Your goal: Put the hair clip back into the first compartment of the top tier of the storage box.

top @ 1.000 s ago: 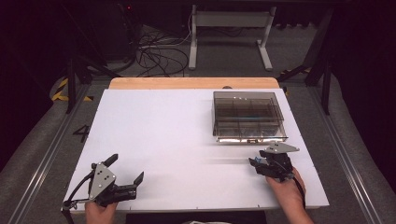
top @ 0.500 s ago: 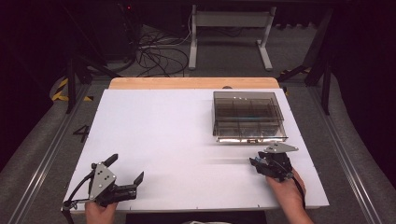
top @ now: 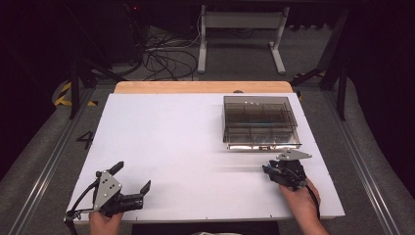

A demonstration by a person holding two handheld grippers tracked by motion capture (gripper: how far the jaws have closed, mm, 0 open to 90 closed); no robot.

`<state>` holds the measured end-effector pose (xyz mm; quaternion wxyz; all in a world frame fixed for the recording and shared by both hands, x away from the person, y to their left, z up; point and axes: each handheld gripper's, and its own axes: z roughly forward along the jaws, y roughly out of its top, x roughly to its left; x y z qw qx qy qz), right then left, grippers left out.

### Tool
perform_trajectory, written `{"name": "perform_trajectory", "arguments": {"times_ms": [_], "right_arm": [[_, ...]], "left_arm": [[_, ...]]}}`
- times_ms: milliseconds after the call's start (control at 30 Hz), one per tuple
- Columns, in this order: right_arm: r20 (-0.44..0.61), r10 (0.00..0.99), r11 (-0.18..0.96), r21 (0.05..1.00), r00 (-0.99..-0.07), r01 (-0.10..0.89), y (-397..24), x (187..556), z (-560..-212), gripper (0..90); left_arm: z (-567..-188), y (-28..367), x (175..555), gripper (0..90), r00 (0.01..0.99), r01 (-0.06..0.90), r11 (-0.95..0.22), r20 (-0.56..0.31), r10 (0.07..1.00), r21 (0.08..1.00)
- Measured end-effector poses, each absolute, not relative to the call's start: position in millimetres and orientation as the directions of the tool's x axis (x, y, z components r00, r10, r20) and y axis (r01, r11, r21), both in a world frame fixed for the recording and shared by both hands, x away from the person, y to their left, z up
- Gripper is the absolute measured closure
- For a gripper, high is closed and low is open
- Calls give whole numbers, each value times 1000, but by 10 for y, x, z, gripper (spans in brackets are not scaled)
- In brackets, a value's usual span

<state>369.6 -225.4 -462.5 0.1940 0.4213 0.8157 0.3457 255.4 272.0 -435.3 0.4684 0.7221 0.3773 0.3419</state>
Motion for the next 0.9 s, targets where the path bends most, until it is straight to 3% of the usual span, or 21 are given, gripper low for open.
{"name": "perform_trajectory", "arguments": {"times_ms": [900], "right_arm": [[-26, 808, 369, 801, -589, 471, -2300, 3541, -4446, 626]], "left_arm": [[-4351, 2725, 2549, 10, 480, 225, -276, 141, 866, 934]]}}
